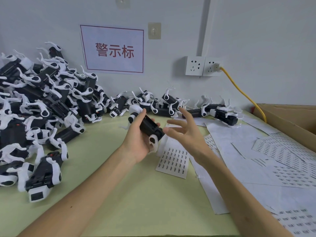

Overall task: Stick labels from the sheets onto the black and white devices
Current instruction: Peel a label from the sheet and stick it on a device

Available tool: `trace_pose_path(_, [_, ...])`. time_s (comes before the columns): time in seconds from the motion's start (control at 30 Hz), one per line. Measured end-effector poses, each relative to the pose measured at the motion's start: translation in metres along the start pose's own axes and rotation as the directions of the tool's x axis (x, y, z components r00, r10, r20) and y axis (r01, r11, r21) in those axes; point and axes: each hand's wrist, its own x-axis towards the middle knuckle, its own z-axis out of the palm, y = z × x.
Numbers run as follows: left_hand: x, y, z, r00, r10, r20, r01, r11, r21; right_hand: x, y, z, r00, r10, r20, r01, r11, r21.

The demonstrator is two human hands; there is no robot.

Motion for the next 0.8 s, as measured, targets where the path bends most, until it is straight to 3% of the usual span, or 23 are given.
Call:
trace_pose_path(0.1, [-0.001,-0.003,0.004,0.995,0.054,0.085,-0.069,0.982,0.174,-0.001,0.002,0.008,1.000,-0.009,0.022,0.009,0.999,-0.033])
trace_pose_path(0.23, [0.000,-0.008,0.007,0.982,0.063,0.178,-0.117,0.943,0.313,0.000,0.003,0.009,0.997,-0.053,-0.061,0.053,0.999,-0.005])
trace_pose_path(0.37, [0.001,-0.011,0.007,0.969,0.044,0.243,-0.131,0.925,0.357,0.004,0.004,0.005,0.996,-0.028,-0.084,0.036,0.995,0.096])
trace_pose_path(0.47, [0.003,-0.015,0.006,0.947,0.083,0.311,-0.229,0.853,0.468,0.006,0.003,0.001,0.989,0.032,-0.141,0.004,0.969,0.247])
trace_pose_path(0.5, [0.003,-0.017,0.005,0.931,0.107,0.349,-0.293,0.788,0.541,0.007,0.002,-0.001,0.984,0.074,-0.160,-0.017,0.943,0.332])
trace_pose_path(0.53, [0.002,-0.019,0.003,0.908,0.135,0.398,-0.384,0.651,0.655,0.009,0.001,-0.005,0.977,0.121,-0.174,-0.038,0.907,0.419])
trace_pose_path(0.57, [0.000,-0.021,0.000,0.872,0.147,0.468,-0.484,0.408,0.774,0.009,0.001,-0.010,0.970,0.164,-0.180,-0.055,0.867,0.495])
trace_pose_path(0.6, [0.001,-0.024,-0.003,0.828,0.140,0.544,-0.556,0.074,0.828,0.009,0.000,-0.015,0.966,0.194,-0.173,-0.067,0.829,0.556])
trace_pose_path(0.63, [0.002,-0.027,-0.005,0.789,0.114,0.604,-0.580,-0.184,0.793,0.009,0.000,-0.021,0.964,0.212,-0.162,-0.071,0.790,0.609])
trace_pose_path(0.67, [0.004,-0.028,-0.007,0.768,0.100,0.632,-0.581,-0.306,0.754,0.009,0.001,-0.026,0.963,0.224,-0.153,-0.067,0.741,0.668])
trace_pose_path(0.8, [0.012,-0.016,-0.015,0.798,0.243,0.552,-0.516,-0.200,0.833,0.006,0.003,-0.041,0.953,0.250,-0.173,-0.007,0.589,0.808])
